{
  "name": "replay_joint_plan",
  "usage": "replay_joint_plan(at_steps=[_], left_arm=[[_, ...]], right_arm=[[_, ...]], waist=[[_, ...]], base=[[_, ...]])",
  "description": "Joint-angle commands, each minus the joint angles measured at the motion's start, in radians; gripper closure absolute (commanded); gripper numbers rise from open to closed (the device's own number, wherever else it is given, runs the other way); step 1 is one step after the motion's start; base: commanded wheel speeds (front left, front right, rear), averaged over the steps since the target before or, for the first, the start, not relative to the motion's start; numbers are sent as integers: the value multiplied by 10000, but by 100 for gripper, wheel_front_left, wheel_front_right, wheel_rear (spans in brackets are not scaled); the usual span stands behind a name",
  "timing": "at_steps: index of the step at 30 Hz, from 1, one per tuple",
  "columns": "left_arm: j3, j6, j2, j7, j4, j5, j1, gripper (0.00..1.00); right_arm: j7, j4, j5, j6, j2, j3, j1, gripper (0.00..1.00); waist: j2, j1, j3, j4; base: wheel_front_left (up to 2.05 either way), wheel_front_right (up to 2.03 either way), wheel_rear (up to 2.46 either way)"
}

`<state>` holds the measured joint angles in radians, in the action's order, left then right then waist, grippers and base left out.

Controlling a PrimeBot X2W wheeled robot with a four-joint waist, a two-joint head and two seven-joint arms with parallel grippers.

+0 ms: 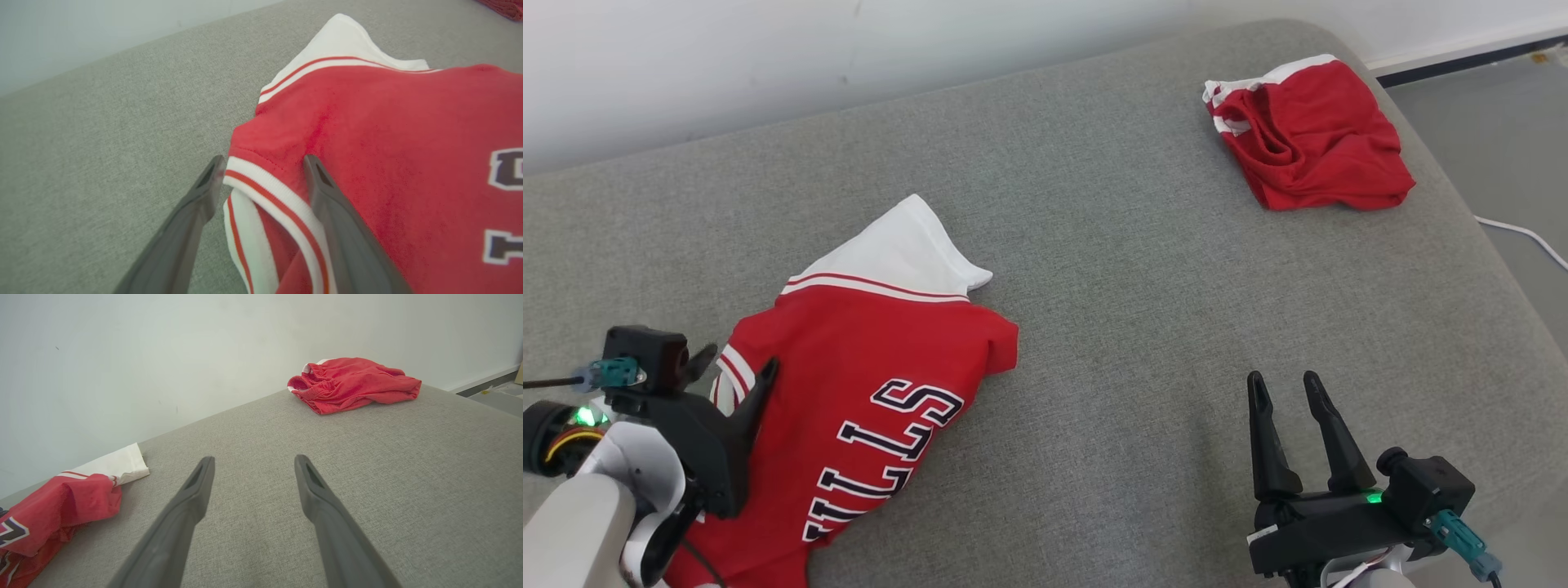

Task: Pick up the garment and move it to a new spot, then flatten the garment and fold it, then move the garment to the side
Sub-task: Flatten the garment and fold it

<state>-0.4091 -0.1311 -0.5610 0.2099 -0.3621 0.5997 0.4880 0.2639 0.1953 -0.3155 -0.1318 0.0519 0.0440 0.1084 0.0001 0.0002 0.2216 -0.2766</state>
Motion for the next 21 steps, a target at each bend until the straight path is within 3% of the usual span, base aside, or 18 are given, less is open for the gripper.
replay_joint_plan(at_steps=[1, 5, 6, 8, 15, 21], left_arm=[[-45, 13, -48, 256, -193, 156, 50, 0], [-155, 44, -6, 666, -577, 365, 31, 0], [-157, 41, 27, 687, -637, 442, 49, 25], [-193, 34, 58, 581, -673, 487, 117, 100], [-564, 17, 41, -168, -229, 289, 565, 100], [-1088, 13, 338, -767, 1054, 497, 1307, 100]], right_arm=[[-3, 3, -43, 28, -32, 2, 69, 0], [-3, -24, -24, 28, -32, 9, 131, 0], [-3, -41, -20, 28, -34, 12, 143, 0], [-3, -70, -23, 28, -34, 2, 143, 0], [-2, -93, -1, 28, -32, -51, -6, 0], [-3, -85, 43, 28, -34, -205, -119, 0]], waist=[[-1, -2, 15, -43], [-1, -2, 6, -101], [-1, -2, 8, -121], [-1, -2, 9, -155], [-1, -2, -102, -177], [-1, -2, -313, 13]], base=[[0, 0, 0], [0, 0, 0], [0, 0, 0], [0, 0, 0], [0, 0, 0], [0, 0, 0]])
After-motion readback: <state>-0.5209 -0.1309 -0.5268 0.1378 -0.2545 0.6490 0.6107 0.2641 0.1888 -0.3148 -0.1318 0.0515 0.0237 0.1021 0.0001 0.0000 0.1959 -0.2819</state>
